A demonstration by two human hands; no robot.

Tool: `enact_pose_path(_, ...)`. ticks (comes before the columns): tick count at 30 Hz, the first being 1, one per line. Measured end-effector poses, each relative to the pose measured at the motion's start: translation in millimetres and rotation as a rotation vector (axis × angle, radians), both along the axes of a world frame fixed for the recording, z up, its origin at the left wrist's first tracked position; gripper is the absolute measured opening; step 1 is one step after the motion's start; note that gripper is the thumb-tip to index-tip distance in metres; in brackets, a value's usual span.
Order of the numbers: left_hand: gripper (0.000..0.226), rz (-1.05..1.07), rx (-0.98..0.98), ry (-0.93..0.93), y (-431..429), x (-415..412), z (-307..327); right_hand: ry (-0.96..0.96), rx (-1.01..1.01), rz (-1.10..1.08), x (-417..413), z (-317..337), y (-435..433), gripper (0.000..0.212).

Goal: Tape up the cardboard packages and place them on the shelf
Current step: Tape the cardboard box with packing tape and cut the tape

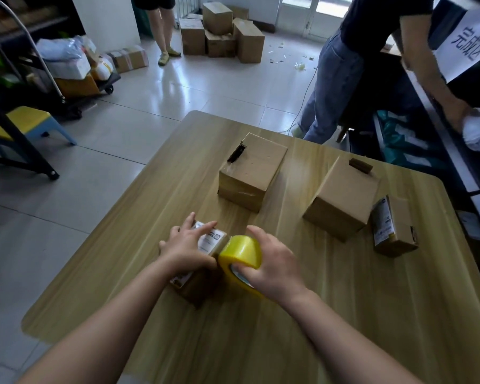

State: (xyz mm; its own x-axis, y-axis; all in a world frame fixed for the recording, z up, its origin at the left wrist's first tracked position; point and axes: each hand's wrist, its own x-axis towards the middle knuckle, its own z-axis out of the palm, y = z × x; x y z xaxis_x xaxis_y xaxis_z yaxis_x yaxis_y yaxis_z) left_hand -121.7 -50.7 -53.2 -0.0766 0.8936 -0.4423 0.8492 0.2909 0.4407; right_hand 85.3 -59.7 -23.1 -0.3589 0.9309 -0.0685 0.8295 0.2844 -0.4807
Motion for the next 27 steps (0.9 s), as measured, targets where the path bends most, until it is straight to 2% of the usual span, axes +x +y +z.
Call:
enact_pose_path(4,0.097,0.1,-0.025,-0.147,8,-8,7,0.061,0.142,-0.017,7,-3,-2,0.078)
enact_pose_path(7,0.105,0.111,-0.084,-0.317,11,-13,6,-0.058,0.132,0.108,9,15,9,0.072)
enact_pose_path(9,0.104,0.19,-0.076,-0.548,12,-18,5,-0.168,0.157,0.169,4,34,22,0.067)
enact_pose_path(11,0.094,0.324,-0.098,-0.889,13,-25,8,-0.293,0.11,0.203,-2,50,31,0.064)
enact_pose_path(13,0.089,0.348,-0.178,-1.067,15,-31,12,-0.404,0.07,0.256,-4,55,35,0.063)
enact_pose_path(16,0.095,0.357,-0.214,-1.13,17,-36,6,-0.393,0.017,0.26,-2,52,31,0.066)
enact_pose_path(19,0.107,0.366,-0.242,-1.182,14,-41,-7,-0.345,-0.011,0.295,-2,50,28,0.06)
enact_pose_path(23,0.107,0.38,-0.264,-1.207,10,-46,-19,-0.242,-0.141,0.311,3,49,29,0.053)
enact_pose_path(27,0.106,0.384,-0.29,-1.26,5,-48,-27,-0.36,-0.112,0.372,-2,48,30,0.044)
